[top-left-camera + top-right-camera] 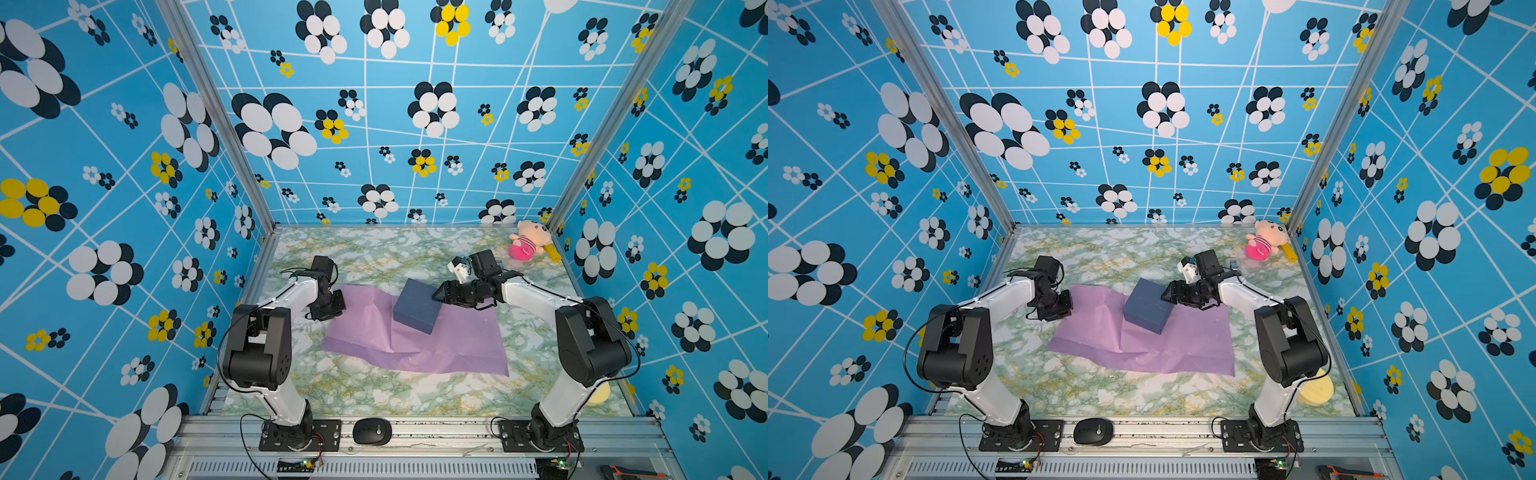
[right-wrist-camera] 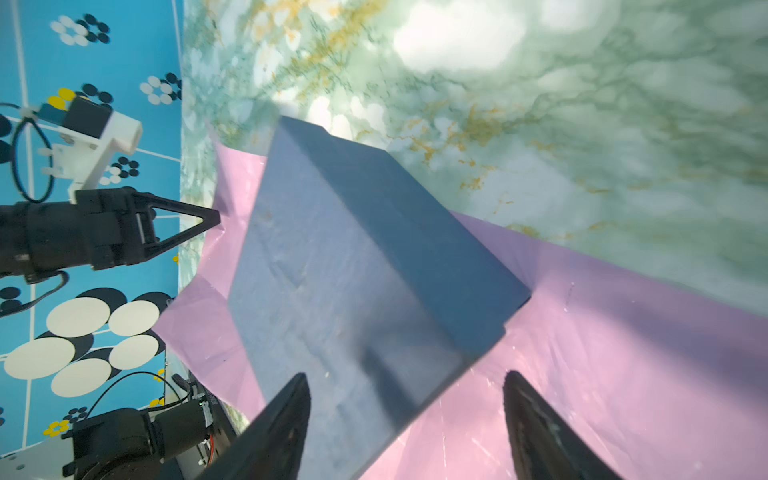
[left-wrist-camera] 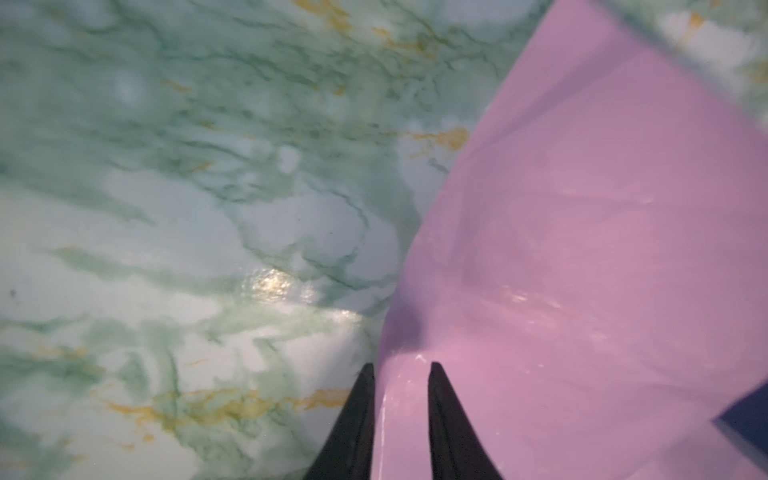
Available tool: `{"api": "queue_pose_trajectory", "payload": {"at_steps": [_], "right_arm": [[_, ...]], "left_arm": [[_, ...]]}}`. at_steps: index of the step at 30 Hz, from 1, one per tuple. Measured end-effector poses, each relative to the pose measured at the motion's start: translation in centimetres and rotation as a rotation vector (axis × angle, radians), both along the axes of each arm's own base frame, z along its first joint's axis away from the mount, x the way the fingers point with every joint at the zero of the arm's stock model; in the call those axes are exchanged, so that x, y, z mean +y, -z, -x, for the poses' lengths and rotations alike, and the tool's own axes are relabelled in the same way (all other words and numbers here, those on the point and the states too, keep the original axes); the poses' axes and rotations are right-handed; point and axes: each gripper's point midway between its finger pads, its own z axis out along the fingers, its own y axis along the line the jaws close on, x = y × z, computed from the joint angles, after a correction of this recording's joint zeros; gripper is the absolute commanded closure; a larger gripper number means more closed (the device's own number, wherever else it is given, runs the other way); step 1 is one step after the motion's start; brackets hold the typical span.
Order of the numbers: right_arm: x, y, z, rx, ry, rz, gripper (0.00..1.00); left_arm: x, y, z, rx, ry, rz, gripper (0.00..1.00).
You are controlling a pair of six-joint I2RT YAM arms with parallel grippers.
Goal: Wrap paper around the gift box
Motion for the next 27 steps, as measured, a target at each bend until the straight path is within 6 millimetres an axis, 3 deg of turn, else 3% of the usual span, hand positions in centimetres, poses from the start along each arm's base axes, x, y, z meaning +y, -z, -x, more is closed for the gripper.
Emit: {"api": "queue_pose_trajectory", "payload": {"at_steps": [4,6,9,12,15,19,22,27], "right_arm": [[-1.4,-4.3,1.1,-0.098,0.066,-0.049,0.39],[-1.8,-4.6,2.1,-0.102,0.091,-0.074,0.48],[-2.2,-2.2,3.5,-0.033,0.135,-0.088,0.59],[-2.7,1.2,4.9,0.075,0.182,-0.078,0.67],[-2.7,3.4,5.0,0.145,0.218,-0.077,0.71],[-2.4,4.7,4.1,0.169,0.241,-0.086,0.72],[-2.0,5.1,3.1,0.173,0.256,-0.099,0.73],[-1.7,5.4,2.1,0.173,0.274,-0.116,0.75]], "left_arm": [[0.1,-4.9,-1.4,-0.134,0.007,0.005,0.51],[-0.6,-8.0,-2.6,-0.227,0.042,0.02,0.48],[-4.1,-11.9,-4.6,-0.362,0.199,0.071,0.46],[-9.9,-13.9,-5.7,-0.442,0.448,0.133,0.44],[-16.7,-14.5,-6.6,-0.5,0.721,0.217,0.44],[-24.5,-13.8,-6.9,-0.538,1.04,0.343,0.45],[-28.7,-12.9,-7.9,-0.536,1.188,0.409,0.44],[-32.6,-11.1,-9.7,-0.537,1.353,0.44,0.37]]}}
